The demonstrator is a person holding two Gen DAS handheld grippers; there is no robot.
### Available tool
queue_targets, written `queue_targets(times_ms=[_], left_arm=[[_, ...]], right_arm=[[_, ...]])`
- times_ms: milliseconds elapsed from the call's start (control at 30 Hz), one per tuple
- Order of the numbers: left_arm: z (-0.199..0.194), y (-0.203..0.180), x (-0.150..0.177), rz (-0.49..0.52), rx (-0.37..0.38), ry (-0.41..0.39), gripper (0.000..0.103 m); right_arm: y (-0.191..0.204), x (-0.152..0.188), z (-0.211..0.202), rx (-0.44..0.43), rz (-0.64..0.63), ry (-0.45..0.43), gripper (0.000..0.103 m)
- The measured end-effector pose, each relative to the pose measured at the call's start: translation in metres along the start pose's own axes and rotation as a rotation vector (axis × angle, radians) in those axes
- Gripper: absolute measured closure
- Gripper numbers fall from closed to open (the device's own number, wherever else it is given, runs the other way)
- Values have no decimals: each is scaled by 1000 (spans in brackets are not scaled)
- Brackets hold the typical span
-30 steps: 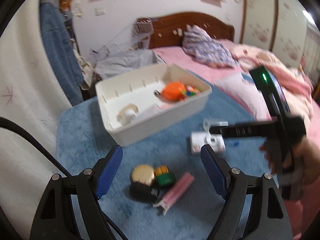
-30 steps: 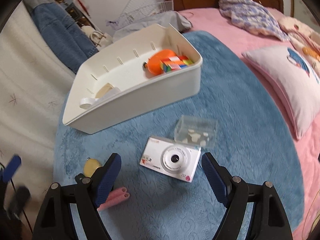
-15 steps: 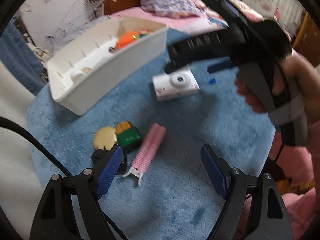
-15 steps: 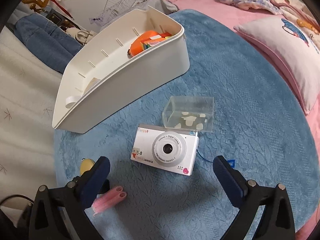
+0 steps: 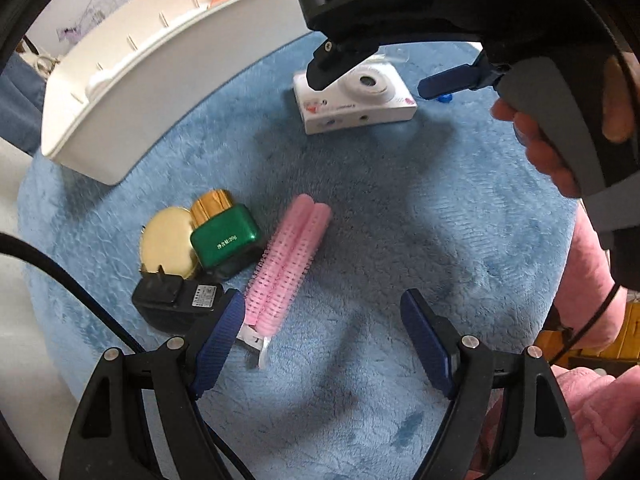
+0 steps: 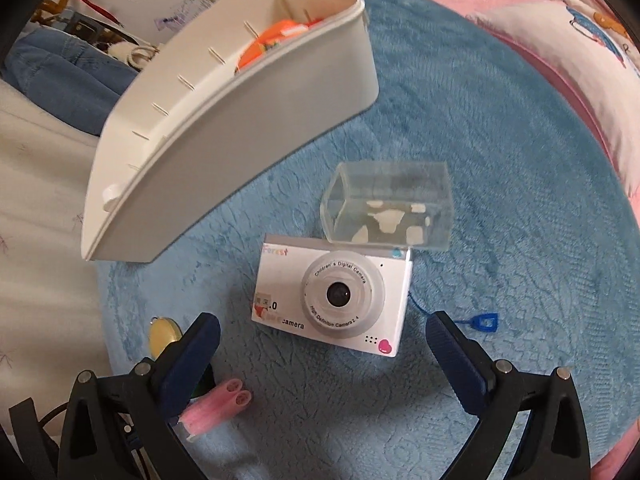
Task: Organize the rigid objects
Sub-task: 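Grasp the white lens toy with the right tool while the left tool grasps the pink hair roller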
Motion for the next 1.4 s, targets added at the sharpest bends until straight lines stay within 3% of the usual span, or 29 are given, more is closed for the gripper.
queue_targets(times_ms=[433,733,1100,1400], left_arm=[[22,0,-24,-22,-11,60,22],[37,-2,-37,-47,-23,95,31],[50,14,-51,-119,-42,122,58],[50,18,-48,-184,-36,125,68]], right_arm=[[6,-10,31,56,38,88,0],[25,-29,46,110,-7,117,0],[54,-39,73,240,-157,164,0],[82,-31,90,274,-219,158,1]])
Point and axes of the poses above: each gripper's, at about its wrist camera, not at the fingertips, and z roughly the way its jaws point, y to its left, x to its underside, the point moved 1 cm from there along z, roughly the way its jaws point, and after that the axes turned 7 degrees about -x, right-handed, at the moved point
